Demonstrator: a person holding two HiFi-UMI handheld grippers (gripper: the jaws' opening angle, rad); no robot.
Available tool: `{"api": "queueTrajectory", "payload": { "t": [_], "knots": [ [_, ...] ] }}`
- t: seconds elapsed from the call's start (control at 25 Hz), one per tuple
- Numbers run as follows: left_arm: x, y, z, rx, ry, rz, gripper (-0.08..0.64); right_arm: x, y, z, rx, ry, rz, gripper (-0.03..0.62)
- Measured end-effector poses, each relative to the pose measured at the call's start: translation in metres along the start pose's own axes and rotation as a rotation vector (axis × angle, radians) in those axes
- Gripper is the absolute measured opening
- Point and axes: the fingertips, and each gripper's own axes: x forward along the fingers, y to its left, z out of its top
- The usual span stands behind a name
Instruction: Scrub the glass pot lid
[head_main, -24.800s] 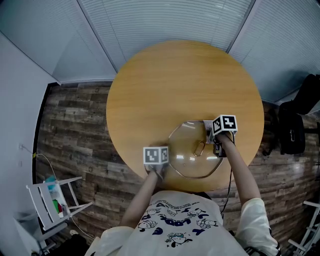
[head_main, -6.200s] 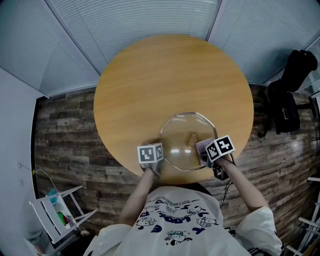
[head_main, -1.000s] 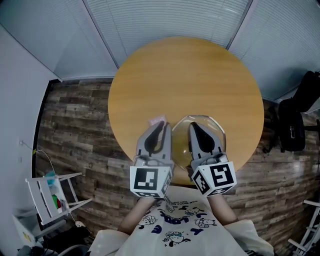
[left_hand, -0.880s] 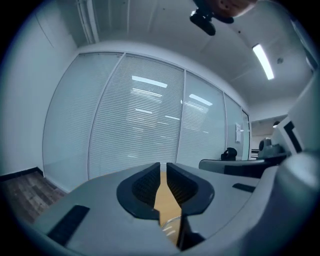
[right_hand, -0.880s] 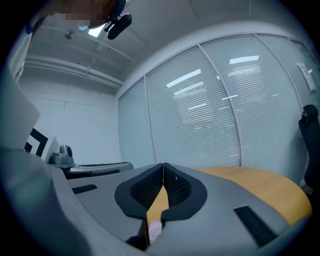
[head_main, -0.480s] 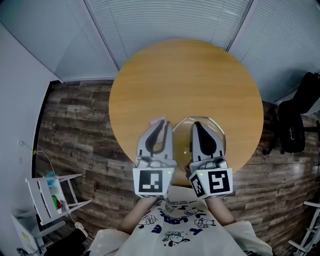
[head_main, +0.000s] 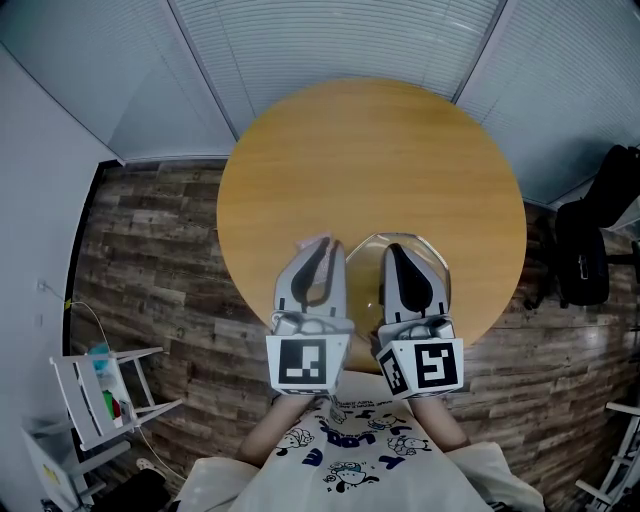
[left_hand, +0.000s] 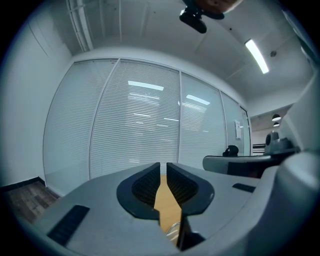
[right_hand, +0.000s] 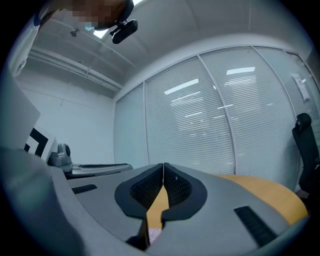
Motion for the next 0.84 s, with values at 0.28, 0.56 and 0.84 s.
{"api": "queueTrajectory", "payload": {
  "t": [0.28, 0.56, 0.84],
  "knots": [
    [0.0007, 0.0014, -0.0003, 0.004, 0.003, -0.006, 0.048, 0.0022, 0.0027, -0.0016, -0.016, 0.006, -0.004, 0.027],
    [0.0049, 0.0018, -0.0017, 0.004, 0.013, -0.005, 0.048, 0.0054, -0.0020, -0.0021, -0.025, 0.011, -0.011, 0.028],
    [0.0065, 0.0029, -0.0001, -0.011, 0.007, 0.000, 0.048, 0.0071, -0.0046, 0.0000, -0.028, 0.014, -0.016, 0.028]
  ]
}}
